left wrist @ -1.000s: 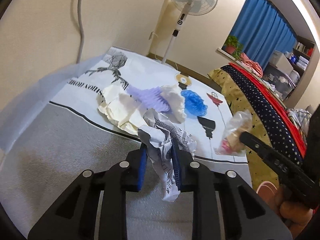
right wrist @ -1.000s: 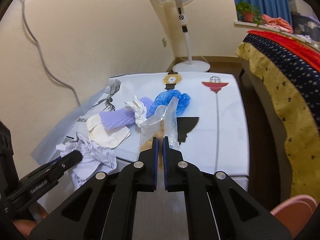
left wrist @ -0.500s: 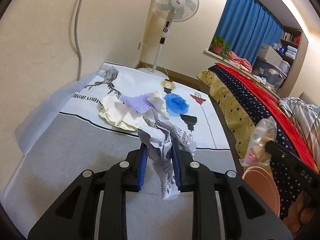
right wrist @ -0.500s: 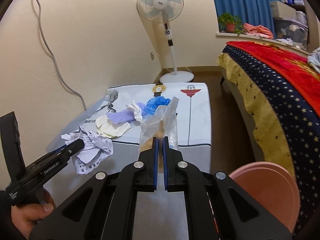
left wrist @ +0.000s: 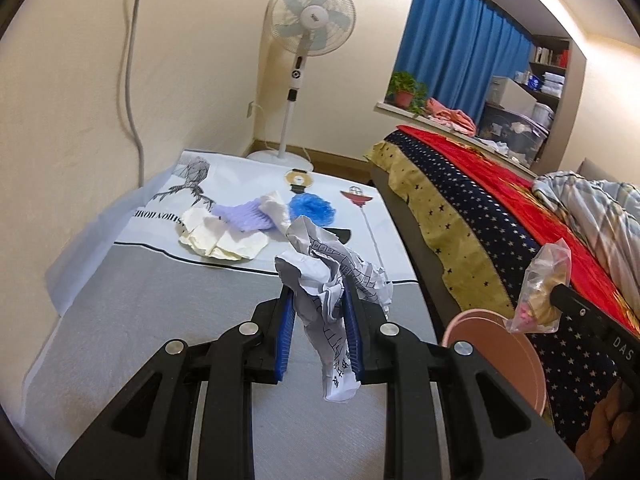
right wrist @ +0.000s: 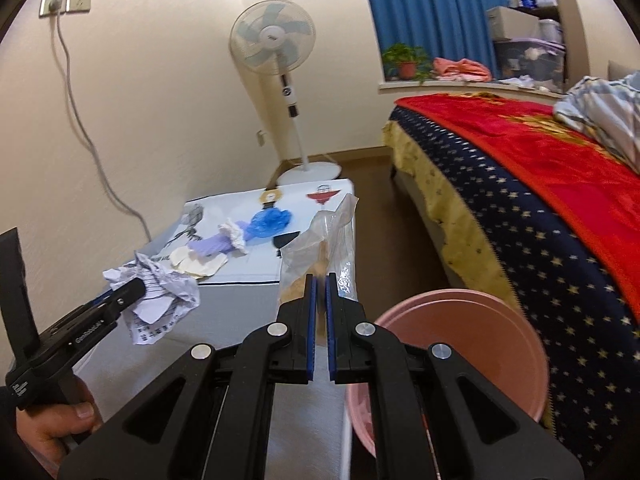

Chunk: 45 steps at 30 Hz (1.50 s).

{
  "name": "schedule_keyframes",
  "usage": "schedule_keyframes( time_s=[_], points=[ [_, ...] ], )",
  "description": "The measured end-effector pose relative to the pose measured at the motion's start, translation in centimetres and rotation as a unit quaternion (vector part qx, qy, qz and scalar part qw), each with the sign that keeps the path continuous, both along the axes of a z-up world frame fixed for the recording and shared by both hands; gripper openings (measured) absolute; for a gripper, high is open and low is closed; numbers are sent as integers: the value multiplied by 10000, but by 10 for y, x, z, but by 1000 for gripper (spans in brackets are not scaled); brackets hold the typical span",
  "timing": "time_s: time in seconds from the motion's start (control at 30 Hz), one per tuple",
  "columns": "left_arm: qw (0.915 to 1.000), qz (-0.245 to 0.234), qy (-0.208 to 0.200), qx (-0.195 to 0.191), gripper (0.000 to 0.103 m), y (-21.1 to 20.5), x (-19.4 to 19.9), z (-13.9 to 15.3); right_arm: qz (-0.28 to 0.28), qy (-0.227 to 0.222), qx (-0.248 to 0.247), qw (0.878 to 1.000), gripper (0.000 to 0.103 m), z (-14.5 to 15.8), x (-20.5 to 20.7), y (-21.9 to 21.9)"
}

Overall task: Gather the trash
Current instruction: 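Carry the clear bag and white paper over the pink bin and open both tools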

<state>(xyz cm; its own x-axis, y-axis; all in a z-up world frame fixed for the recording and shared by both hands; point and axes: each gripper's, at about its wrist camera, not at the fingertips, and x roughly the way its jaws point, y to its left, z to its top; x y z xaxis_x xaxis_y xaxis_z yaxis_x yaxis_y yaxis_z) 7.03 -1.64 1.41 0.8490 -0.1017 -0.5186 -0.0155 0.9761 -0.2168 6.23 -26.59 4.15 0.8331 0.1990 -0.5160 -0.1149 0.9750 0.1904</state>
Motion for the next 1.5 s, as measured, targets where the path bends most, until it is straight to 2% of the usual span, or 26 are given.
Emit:
schedule_keyframes(
  time_s=[0.47, 0.8, 1.5],
  points=[
    [9992, -266, -52, 281, 23, -30, -21, 3, -135, -249, -182, 9994, 5, 4, -32, -14],
    [9991, -291, -29, 295, 23, -32, -21, -1, -169, -280, -304, 9990, 5, 3, -30, -10],
    [9990, -373, 54, 257, 23, -43, -9, -9, -587, -103, -277, 9978, 5, -7, -16, -25]
  ],
)
